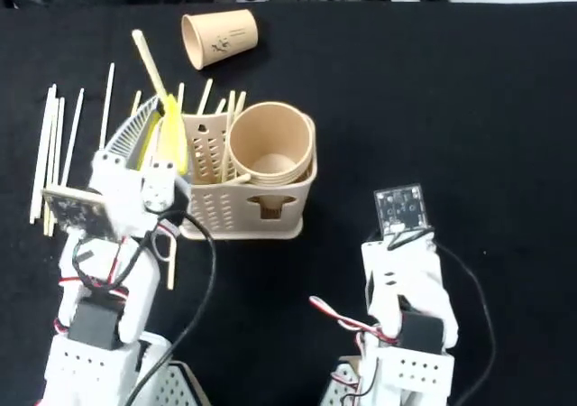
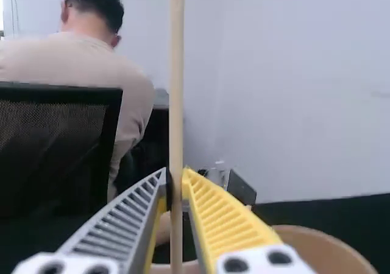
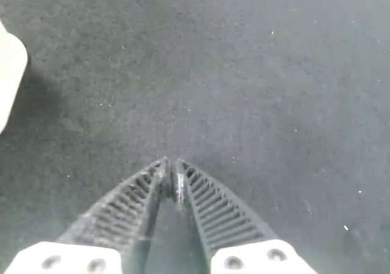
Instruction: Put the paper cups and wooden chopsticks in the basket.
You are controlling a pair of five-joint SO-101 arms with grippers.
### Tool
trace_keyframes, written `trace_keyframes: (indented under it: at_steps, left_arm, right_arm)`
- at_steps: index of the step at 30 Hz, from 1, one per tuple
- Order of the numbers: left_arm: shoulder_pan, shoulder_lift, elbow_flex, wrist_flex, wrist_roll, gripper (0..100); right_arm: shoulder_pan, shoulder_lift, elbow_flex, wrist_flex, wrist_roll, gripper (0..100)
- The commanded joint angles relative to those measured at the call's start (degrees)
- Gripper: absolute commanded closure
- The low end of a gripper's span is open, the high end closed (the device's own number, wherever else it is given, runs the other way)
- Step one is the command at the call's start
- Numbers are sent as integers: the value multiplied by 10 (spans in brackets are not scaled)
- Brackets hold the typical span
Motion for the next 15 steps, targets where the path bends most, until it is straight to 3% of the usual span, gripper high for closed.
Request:
trace_keyframes:
  at_steps: [1,4,8,10,15]
  left_arm:
    - [-32,-2,29,-19,-26,970]
    - [-50,-7,36,6,-24,914]
    - [-51,-2,-65,235,11,758]
    - [-63,-2,-138,316,46,754]
    - [-154,14,-299,438,49,754]
  right_arm:
    - [-8,-29,-2,-1,0,986]
    - [-8,-29,-2,-1,0,986]
    - [-8,-29,-2,-1,0,986]
    - [-9,-29,-2,-1,0,986]
    - [-9,-29,-2,1,0,986]
